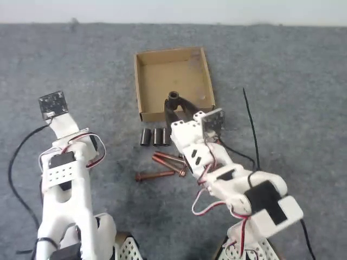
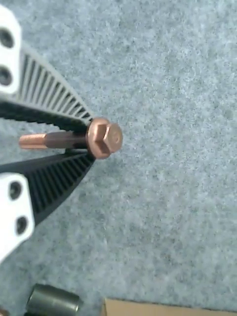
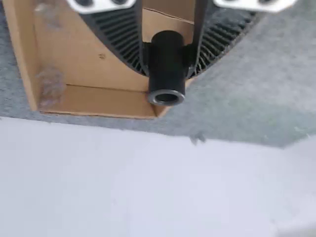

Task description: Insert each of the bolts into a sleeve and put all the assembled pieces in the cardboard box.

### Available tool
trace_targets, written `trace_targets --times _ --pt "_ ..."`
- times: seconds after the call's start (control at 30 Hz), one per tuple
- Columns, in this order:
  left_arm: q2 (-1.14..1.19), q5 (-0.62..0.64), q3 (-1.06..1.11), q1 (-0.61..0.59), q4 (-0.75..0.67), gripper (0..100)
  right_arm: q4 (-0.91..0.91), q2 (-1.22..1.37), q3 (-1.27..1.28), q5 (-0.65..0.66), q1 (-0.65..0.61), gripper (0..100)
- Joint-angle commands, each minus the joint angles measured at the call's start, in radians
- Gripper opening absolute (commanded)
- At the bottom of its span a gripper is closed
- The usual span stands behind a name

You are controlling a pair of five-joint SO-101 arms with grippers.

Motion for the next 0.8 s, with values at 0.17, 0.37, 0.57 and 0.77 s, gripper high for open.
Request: trace_targets --times 0.17,0.37,0.57,0.77 --pt "-0.003 -0.011 -0.012 0.000 -0.032 1 -0.213 -0.107 0.169 -0.043 -0.027 0.6" --pt "-0.003 -0.011 -0.012 0.002 -0.032 1 -0.369 -0.111 0.305 -0.040 -0.065 0.6" --pt "-0.003 -0.011 -0.013 0.002 -0.032 1 -0.441 -0.111 0.414 0.029 -0.079 0.6" --pt "-0.003 -0.011 -0.013 0.002 -0.032 1 -0.532 -0.096 0.489 0.035 -0.074 0.6"
